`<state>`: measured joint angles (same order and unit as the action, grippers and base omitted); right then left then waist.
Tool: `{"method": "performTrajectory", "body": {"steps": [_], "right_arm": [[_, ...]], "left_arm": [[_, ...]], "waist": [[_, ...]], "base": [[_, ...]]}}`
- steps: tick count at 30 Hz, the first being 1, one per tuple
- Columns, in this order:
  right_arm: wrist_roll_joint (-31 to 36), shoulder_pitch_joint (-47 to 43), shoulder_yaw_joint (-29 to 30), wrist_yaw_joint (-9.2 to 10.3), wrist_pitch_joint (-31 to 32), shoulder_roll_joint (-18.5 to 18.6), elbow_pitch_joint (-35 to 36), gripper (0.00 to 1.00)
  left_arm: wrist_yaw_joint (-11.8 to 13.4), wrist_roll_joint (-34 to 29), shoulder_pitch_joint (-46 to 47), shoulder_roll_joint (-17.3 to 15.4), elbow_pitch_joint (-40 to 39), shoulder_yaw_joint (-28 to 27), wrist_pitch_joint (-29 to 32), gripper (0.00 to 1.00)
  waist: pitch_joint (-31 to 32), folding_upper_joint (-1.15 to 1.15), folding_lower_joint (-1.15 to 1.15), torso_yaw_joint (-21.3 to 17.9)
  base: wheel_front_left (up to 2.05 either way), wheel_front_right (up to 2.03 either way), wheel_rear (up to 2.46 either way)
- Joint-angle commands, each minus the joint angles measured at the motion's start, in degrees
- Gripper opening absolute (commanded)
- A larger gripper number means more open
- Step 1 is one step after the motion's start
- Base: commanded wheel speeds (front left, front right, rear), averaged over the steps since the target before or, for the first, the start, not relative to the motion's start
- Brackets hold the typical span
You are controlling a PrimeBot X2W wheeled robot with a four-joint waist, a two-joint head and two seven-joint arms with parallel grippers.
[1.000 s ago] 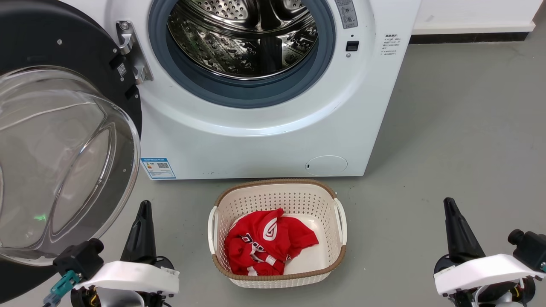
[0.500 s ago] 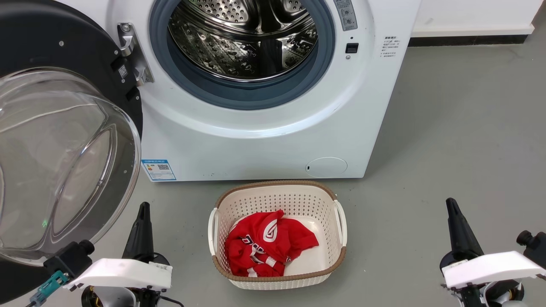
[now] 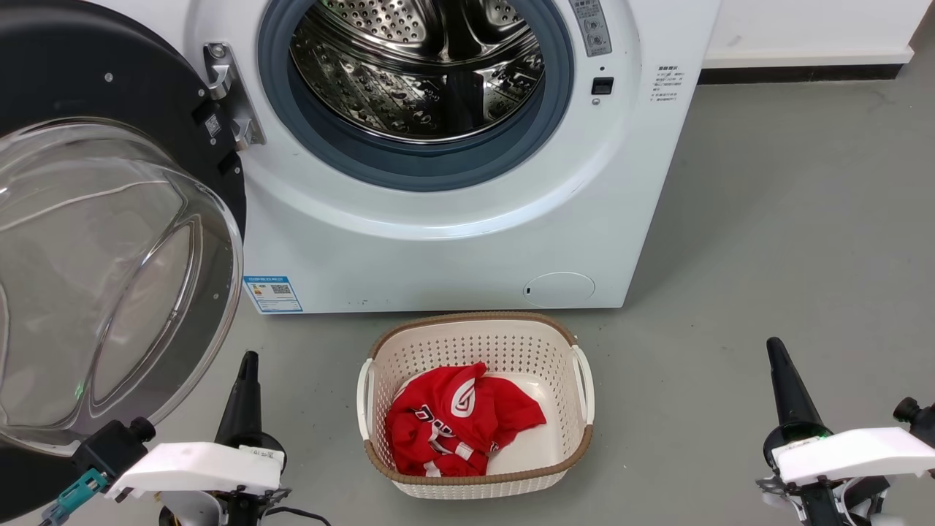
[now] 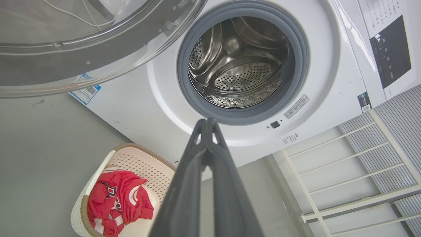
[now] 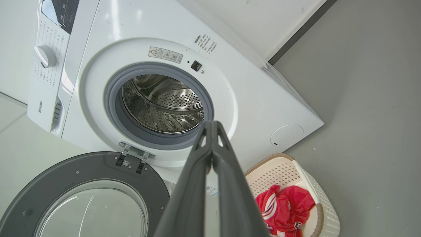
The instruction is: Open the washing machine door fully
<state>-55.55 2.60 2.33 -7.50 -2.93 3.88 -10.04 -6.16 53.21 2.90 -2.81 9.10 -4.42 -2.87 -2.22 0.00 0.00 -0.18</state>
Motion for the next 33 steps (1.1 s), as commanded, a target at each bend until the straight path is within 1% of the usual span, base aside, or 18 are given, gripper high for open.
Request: {"method": "performTrajectory", "body": {"steps": [1,8,9,14,15,33], "right_arm": [[-1.8,1.4,0.2,0.00,0.4,0.5,0.3,0.00],[-6.4,1.7,0.4,0.00,1.4,0.5,-0.2,0.00],[-8.4,1.8,0.5,0.00,1.7,0.5,-0.4,0.00],[-11.5,2.1,0.7,0.00,2.4,0.5,-0.8,0.00],[-13.2,2.2,0.9,0.01,2.8,0.5,-1.0,0.00],[-23.0,2.8,1.6,0.01,4.9,0.4,-2.2,0.00]], "left_arm": [[-0.4,1.7,1.6,-0.1,-0.3,-0.3,0.3,0.00],[-0.5,6.5,1.8,-0.1,0.4,-0.6,1.6,0.00],[-0.5,8.4,1.9,-0.1,0.7,-0.6,2.0,0.00],[-0.6,11.6,2.2,-0.1,1.1,-0.8,2.8,0.00],[-0.7,13.4,2.3,-0.1,1.4,-0.9,3.2,0.00],[-1.0,23.5,2.8,-0.1,2.8,-1.4,5.8,0.00]], "waist": [[0.0,0.00,0.00,0.0],[0.2,0.00,0.00,0.0],[0.3,0.00,0.00,0.0],[0.5,0.00,0.00,0.0],[0.5,0.00,0.00,0.0],[1.0,0.00,0.00,0.1]], "base": [[0.00,0.00,0.00],[0.00,0.00,0.00],[0.00,0.00,0.00],[0.00,0.00,0.00],[0.00,0.00,0.00],[0.00,0.00,0.00]]}}
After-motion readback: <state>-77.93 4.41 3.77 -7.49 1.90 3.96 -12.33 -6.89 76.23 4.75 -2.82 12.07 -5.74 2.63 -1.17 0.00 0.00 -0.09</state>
